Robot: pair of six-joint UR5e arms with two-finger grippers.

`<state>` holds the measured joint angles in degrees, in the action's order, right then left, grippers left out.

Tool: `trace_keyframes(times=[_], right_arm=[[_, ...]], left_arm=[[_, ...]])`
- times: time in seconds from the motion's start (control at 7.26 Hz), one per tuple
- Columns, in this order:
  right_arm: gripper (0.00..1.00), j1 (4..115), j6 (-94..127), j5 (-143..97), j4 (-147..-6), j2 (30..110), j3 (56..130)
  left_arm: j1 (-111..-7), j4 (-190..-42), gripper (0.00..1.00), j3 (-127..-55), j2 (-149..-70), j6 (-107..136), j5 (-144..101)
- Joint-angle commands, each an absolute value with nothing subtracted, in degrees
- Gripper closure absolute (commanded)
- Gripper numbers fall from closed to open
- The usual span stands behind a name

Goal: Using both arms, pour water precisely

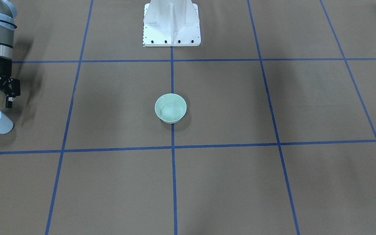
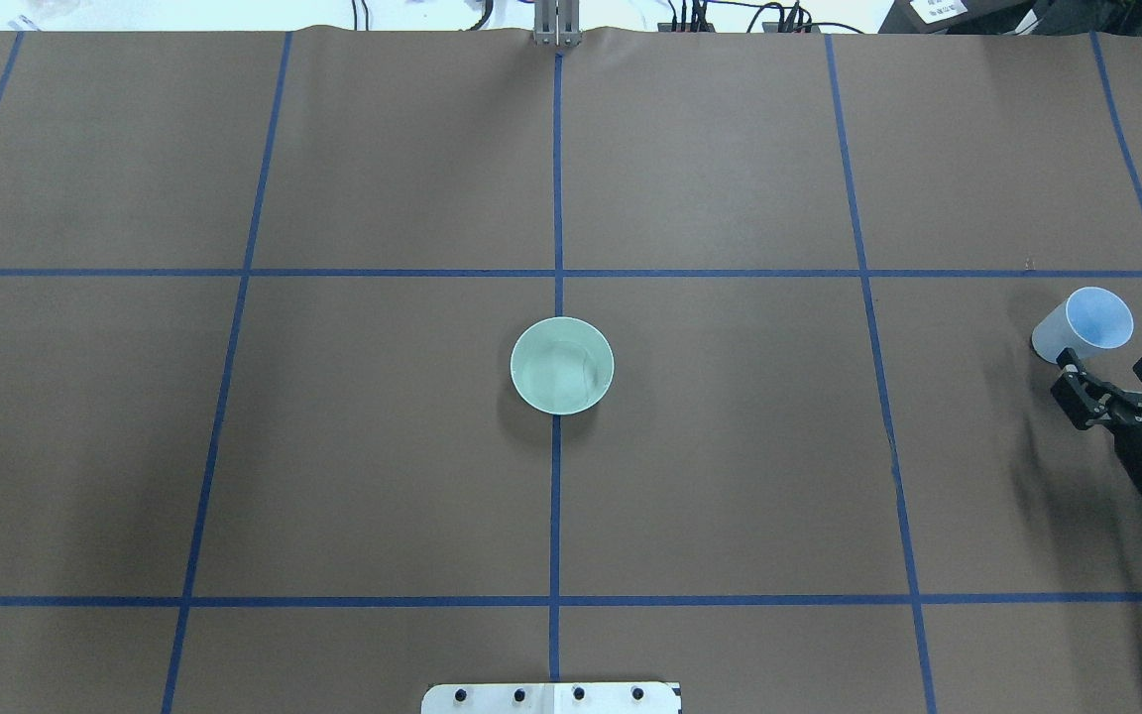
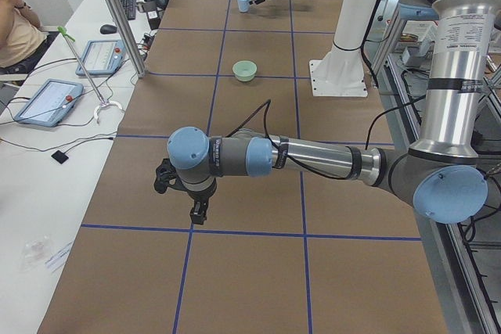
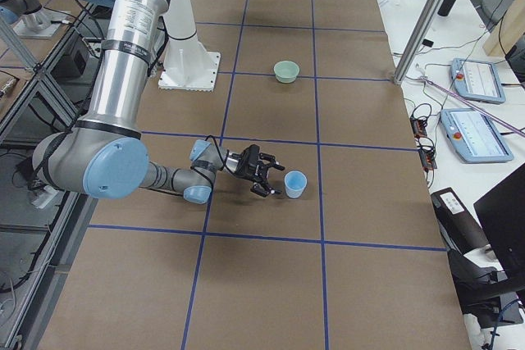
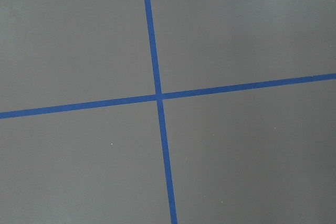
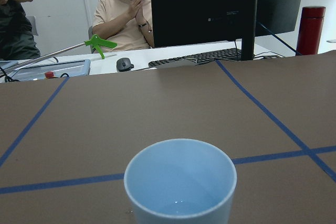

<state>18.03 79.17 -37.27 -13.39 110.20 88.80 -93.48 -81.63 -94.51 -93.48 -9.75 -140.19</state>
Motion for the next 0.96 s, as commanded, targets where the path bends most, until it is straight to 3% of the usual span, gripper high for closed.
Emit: trace_keyframes(times=[0.0, 0.41, 0.83], right_arm=[[0.00, 18.3, 75.0, -39.8, -11.0, 112.3, 91.7], [0.00, 25.5, 69.5, -49.9, -11.0, 113.6, 95.2], [0.00, 44.8, 59.5, -73.7, -11.9, 111.3, 96.7]], left_arm=[[-93.4, -81.7, 0.00, -94.5, -93.5, -9.8, -140.2], [-93.4, -81.6, 0.00, -94.6, -93.4, -9.8, -140.2], [-93.4, -81.6, 0.00, -94.8, -93.4, -9.7, -140.2]])
